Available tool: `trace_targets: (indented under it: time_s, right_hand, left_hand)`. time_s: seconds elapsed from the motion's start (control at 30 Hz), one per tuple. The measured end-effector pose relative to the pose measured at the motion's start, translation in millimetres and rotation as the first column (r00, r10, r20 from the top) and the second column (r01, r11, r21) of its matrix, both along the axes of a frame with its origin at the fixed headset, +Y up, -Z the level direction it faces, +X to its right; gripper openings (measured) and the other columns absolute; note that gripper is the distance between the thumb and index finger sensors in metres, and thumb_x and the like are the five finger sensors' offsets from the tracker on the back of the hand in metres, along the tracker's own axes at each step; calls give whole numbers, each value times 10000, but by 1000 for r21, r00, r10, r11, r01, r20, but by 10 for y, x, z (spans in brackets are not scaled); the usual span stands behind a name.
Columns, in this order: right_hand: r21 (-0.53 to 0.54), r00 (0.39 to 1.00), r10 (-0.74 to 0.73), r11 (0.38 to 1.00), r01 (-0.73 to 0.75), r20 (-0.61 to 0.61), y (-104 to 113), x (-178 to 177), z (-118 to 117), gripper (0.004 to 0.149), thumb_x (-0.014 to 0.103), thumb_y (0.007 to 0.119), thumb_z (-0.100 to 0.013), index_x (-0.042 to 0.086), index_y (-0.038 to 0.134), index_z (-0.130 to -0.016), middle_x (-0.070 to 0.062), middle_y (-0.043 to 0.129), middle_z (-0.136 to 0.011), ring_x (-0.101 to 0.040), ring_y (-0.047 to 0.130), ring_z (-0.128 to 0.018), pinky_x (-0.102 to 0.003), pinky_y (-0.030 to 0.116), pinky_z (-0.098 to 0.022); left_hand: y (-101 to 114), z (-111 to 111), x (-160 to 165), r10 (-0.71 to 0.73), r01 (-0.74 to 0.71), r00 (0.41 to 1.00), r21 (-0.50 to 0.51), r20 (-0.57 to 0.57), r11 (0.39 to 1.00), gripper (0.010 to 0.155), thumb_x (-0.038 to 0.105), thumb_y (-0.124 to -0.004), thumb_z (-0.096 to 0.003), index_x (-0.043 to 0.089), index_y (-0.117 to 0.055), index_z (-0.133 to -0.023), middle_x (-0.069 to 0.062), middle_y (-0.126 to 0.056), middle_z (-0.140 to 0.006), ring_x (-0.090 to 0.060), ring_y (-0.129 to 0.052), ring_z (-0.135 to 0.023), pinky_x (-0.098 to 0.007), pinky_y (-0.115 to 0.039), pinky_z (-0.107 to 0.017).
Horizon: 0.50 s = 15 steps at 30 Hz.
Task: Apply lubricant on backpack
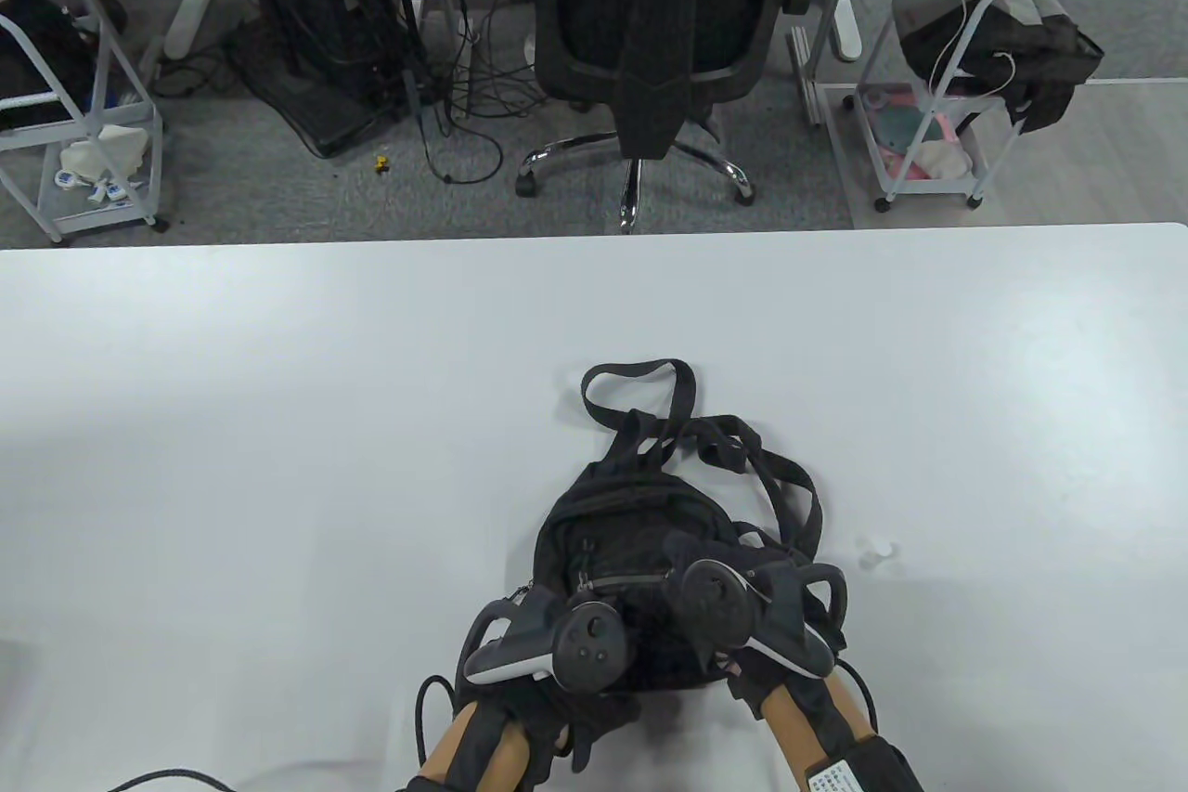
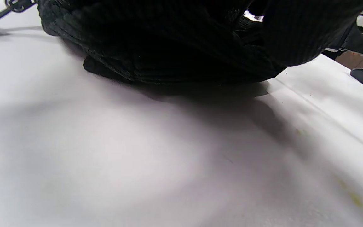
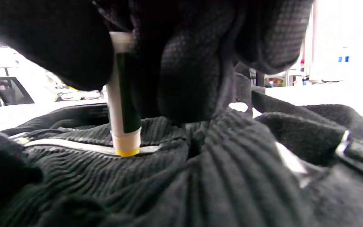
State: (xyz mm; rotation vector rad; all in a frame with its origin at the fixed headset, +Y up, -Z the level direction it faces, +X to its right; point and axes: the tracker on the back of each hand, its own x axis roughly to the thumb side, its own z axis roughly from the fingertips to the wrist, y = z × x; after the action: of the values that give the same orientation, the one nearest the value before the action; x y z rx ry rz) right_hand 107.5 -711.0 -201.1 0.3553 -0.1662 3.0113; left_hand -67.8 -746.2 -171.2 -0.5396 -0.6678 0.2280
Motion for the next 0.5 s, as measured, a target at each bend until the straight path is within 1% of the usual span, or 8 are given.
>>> trace_targets:
  time_s: [0.1,0.23,0.33,0.37,0.5]
  right_hand:
    - [-5,999,23,1000,-23,22,9,4,-5,467,482,929,-441,310,860,-870,15,1020,-689,-155,1117,-446,-449,863,-472]
    - [-19,999,31,999,-31,25,6,-40,-38,466,487,929,-441,316,859,-869,20,1020,-689,-151,1119,-448,-444,864,-477]
    - [-37,1000,0,999,1,24,-3,-55,-57,468,483,927,-444,315,854,-874,19,1017,-695,-153,1118,-456,-445,862,-480]
    - [-37,1000,2,999,-1,24,-1,-53,-59,465,484,925,-446,318,854,-874,20,1017,-696,-152,1118,-458,-444,862,-481]
    - [-33,999,31,999,-30,37,22,-19,-48,462,480,928,-442,313,863,-868,15,1024,-685,-156,1120,-446,-447,864,-474]
  left_hand:
    - [-4,-15,0,-12,12,1000,-16,1,1000,762,579,-779,-487,129,-678,-1093,-220,-502,-1139,-447,-499,-1038,-636,-529,-685]
    - [-34,-8,-38,-31,31,999,-29,21,999,767,577,-770,-493,148,-623,-1111,-199,-447,-1151,-425,-449,-1054,-622,-499,-702]
    - [-78,-7,-102,-15,15,1000,-58,11,998,775,582,-769,-493,170,-589,-1125,-160,-394,-1166,-388,-393,-1071,-603,-444,-718]
    - [-94,-10,-118,-5,6,1000,-76,14,997,783,585,-767,-495,174,-570,-1131,-153,-375,-1169,-379,-371,-1075,-599,-425,-720]
    - [-120,-17,-165,40,-39,999,-87,12,995,788,585,-767,-494,170,-565,-1133,-145,-366,-1170,-369,-353,-1075,-591,-406,-720]
